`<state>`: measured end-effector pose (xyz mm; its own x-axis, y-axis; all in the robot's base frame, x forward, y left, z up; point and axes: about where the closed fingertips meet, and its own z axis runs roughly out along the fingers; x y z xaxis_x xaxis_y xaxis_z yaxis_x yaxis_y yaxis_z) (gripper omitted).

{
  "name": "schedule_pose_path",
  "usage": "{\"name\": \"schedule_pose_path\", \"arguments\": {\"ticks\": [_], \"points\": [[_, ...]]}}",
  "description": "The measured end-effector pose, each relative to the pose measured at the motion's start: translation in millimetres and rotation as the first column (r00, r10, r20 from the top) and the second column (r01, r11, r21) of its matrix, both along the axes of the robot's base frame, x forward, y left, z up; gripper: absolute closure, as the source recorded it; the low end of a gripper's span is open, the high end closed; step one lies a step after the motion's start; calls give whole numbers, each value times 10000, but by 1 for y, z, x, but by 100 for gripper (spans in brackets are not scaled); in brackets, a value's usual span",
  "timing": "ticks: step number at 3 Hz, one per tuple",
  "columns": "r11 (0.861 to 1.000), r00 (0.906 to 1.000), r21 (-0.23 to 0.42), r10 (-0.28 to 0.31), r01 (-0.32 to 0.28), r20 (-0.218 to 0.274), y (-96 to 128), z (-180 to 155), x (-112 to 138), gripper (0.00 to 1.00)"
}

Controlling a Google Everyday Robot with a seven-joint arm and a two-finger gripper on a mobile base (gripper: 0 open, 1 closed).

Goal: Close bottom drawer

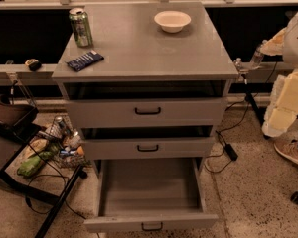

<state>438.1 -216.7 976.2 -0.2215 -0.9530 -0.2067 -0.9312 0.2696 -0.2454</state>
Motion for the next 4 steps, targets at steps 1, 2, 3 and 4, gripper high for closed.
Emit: {"name": "schedule_pose_path", "arguments": {"ticks": [1,2,3,4], "points": [[10000,10000,0,0,0,0,0,0,0,0],[9996,9991,-250,-160,151,-385,-3,-30,-7,0],[9959,9971,-903,-114,45,-756,-11,-90,-20,0],[9844,9947,-1702,272,-440,-994,-13,-156,-31,0]]}}
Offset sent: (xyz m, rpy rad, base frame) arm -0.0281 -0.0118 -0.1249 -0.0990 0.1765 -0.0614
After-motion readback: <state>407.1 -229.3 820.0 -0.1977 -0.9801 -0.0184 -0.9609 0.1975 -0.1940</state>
